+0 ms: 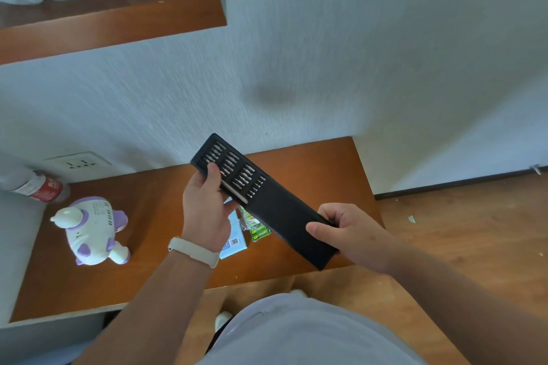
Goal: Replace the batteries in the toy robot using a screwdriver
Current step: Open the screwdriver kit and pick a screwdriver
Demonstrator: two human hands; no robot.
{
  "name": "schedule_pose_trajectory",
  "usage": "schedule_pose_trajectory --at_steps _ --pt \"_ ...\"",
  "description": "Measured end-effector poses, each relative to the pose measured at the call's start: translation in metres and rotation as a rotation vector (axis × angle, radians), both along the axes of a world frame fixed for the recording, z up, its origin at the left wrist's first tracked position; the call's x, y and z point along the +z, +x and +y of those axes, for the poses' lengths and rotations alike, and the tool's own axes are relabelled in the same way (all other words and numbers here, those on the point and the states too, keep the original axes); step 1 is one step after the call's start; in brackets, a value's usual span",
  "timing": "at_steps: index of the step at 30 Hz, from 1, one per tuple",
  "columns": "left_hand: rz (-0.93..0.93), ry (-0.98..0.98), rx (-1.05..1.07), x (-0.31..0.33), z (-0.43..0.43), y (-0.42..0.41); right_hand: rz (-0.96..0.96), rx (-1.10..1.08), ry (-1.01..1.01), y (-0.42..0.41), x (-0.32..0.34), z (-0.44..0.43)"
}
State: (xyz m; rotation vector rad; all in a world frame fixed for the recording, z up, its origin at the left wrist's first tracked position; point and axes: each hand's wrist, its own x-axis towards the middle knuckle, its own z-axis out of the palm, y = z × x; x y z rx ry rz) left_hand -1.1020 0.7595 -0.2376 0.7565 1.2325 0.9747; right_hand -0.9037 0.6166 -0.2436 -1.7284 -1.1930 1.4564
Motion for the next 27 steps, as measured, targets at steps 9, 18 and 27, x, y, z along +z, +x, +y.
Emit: schedule_pose_trajectory --at_steps 9,18,27 --pt "0.059 -0.018 0.092 -0.01 0.009 -0.001 0.042 0.072 -0.065 0.026 -0.004 0.004" --pt "0.131 -0.026 -0.004 -0.023 0.002 -0.014 -0.335 0.036 -0.078 0.039 -0.062 0.007" --pt "0.089 -0.134 -0.013 -0.033 -0.001 -0.038 -0.752 -0.056 -0.015 0.007 -0.145 0.011"
